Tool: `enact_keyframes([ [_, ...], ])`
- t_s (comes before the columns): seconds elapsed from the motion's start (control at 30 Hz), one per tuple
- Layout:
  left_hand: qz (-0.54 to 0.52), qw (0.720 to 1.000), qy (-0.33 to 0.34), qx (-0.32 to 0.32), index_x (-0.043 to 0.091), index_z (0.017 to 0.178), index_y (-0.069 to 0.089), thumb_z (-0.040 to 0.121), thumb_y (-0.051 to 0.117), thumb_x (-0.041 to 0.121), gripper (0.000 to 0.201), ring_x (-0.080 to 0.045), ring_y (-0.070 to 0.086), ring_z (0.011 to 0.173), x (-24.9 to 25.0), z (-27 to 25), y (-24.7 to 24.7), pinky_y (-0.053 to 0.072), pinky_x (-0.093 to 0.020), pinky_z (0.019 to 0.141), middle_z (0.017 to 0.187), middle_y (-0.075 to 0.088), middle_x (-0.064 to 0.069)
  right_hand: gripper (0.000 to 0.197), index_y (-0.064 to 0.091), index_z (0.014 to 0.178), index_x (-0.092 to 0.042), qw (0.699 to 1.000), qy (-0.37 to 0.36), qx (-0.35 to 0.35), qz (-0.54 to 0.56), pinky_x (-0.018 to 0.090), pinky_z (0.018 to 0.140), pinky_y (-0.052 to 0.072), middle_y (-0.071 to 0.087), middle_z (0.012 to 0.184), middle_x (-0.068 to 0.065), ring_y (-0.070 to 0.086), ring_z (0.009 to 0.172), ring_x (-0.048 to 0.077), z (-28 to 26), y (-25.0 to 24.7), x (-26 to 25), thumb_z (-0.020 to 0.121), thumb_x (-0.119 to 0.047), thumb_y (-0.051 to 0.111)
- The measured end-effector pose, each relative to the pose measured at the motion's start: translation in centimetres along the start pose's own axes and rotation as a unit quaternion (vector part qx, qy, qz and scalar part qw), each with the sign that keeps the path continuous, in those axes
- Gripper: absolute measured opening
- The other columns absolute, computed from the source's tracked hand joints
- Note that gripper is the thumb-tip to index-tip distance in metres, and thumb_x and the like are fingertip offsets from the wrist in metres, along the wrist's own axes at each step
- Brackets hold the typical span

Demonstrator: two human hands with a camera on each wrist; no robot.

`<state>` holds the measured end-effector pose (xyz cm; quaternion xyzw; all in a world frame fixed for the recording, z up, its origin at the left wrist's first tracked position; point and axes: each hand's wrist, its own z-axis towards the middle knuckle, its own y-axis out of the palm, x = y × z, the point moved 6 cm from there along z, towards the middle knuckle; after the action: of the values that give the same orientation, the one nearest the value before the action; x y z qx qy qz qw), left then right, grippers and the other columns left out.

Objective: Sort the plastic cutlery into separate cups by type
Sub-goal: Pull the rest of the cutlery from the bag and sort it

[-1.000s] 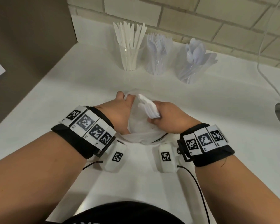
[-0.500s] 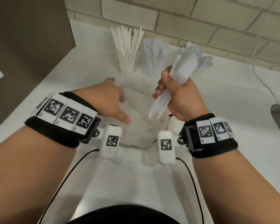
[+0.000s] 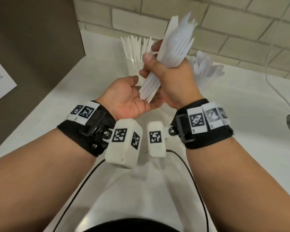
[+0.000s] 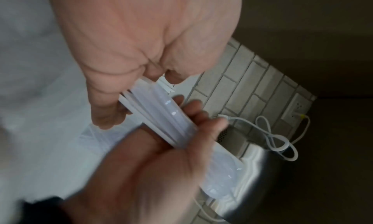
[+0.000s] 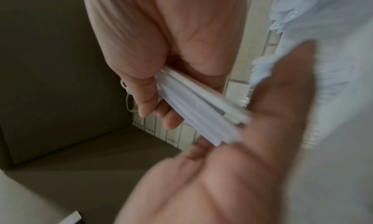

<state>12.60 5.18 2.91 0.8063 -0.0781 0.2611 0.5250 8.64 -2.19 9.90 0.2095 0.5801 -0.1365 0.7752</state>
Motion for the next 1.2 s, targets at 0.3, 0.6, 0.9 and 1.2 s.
enact_keyframes([
  [0.3, 0.085, 0.996, -0.008, -0.035, 0.023, 0.107, 0.072, 0.094, 0.016, 0.065, 0.071, -0.029, 0.053, 0.125, -0.4, 0.0, -0.2, 0.037, -0.053, 0.105, 0.128, 0.061, -0.001, 0.007, 0.054, 0.093, -0.010, 0.999, 0.037, -0.004, -0.027, 0.037, 0.064, 0.052, 0.053, 0.063, 0.003, 0.056, 0.062, 0.021, -0.6, 0.0, 2.8, 0.089, -0.010, 0.060],
  [0.6, 0.538, 0.812, 0.221, 0.053, 0.022, 0.126, 0.048, 0.084, 0.070, 0.034, 0.050, -0.007, 0.063, 0.096, 2.4, -0.9, 2.7, 0.049, -0.023, 0.073, 0.101, 0.063, 0.011, 0.027, 0.055, 0.107, 0.005, 0.983, 0.023, -0.033, -0.180, 0.038, 0.069, 0.055, 0.062, 0.100, 0.028, 0.063, 0.087, 0.030, -1.6, 0.6, 4.3, 0.090, -0.012, 0.044],
  [0.9, 0.528, 0.813, 0.239, 0.061, 0.017, 0.126, 0.055, 0.095, 0.055, 0.032, 0.035, -0.009, 0.067, 0.069, 2.4, -1.3, 3.3, 0.051, -0.031, 0.054, 0.090, 0.068, 0.009, 0.012, 0.059, 0.090, -0.004, 0.972, 0.086, -0.078, -0.206, 0.032, 0.063, 0.051, 0.064, 0.069, 0.007, 0.064, 0.061, 0.016, -2.1, -0.7, 5.1, 0.082, 0.004, 0.060],
  [1.2, 0.555, 0.810, 0.187, 0.033, 0.009, 0.119, 0.064, 0.096, 0.052, 0.038, 0.039, -0.040, 0.050, 0.055, 2.2, -1.2, 3.0, 0.048, -0.046, 0.052, 0.079, 0.065, -0.019, 0.010, 0.055, 0.073, -0.001, 0.982, 0.089, -0.089, -0.139, 0.025, 0.054, 0.049, 0.053, 0.058, 0.011, 0.055, 0.051, 0.015, -3.0, 0.4, 5.2, 0.078, 0.002, 0.047],
])
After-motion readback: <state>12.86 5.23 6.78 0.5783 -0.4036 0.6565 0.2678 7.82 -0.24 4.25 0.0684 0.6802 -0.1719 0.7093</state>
